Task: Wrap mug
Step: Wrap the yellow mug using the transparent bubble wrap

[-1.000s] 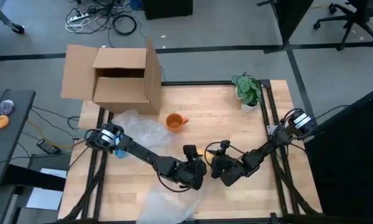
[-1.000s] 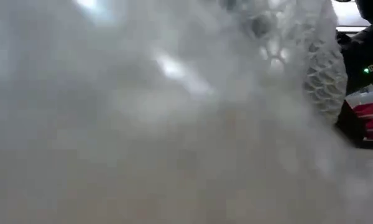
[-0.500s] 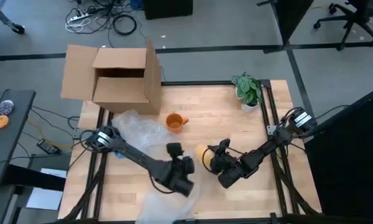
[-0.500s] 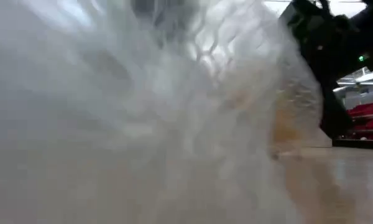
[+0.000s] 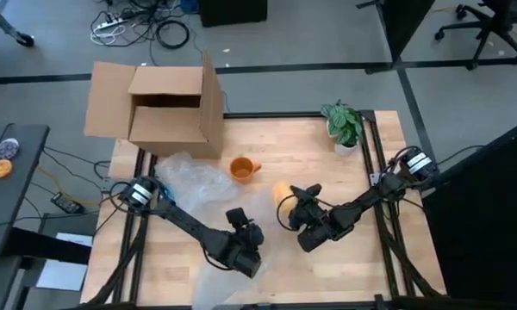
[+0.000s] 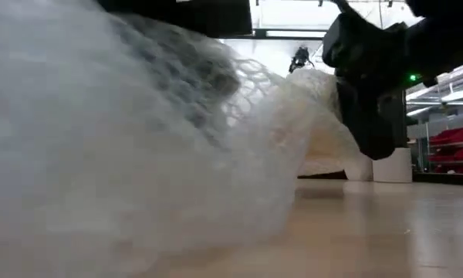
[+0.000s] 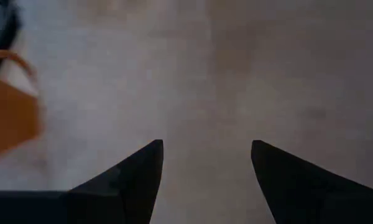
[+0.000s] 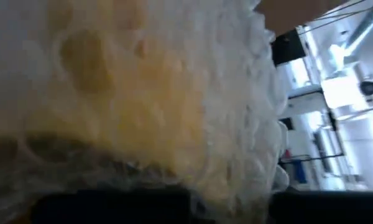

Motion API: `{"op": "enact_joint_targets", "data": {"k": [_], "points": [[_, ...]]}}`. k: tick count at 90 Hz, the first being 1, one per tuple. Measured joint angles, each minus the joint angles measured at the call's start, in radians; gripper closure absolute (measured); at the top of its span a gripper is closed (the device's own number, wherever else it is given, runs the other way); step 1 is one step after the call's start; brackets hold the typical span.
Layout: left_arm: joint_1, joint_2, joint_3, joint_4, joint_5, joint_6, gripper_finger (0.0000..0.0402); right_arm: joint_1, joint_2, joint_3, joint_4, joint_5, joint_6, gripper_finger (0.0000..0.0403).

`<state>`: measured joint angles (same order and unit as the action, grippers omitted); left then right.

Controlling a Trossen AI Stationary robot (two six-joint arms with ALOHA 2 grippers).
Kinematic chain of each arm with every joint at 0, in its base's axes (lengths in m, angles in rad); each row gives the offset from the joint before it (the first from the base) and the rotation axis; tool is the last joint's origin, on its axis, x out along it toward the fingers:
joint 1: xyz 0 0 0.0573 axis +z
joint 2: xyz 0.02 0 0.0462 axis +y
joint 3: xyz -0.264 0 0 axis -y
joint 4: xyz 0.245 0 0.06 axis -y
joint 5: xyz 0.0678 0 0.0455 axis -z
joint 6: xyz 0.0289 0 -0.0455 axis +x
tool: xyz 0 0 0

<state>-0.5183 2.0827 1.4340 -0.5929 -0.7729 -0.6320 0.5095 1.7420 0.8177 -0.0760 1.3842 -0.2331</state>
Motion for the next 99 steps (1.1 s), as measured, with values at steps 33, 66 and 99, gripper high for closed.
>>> {"op": "enact_joint_targets", "data": {"k": [33, 66, 99], "points": [[0.054, 0.0, -0.004, 0.118, 0.105, 0.207, 0.0172, -0.026, -0.011, 0.001, -0.239, 0.003, -0.12, 0.0403], [-0.04, -0.004, 0.353, -0.205, 0.154, 0.255, 0.0172, -0.085, -0.035, 0.026, -0.4, -0.066, -0.405, 0.0403], [-0.066, 0.0, 0.338, -0.17, 0.185, 0.133, 0.0172, -0.091, -0.035, 0.025, -0.535, -0.22, -0.76, 0.0403]]}}
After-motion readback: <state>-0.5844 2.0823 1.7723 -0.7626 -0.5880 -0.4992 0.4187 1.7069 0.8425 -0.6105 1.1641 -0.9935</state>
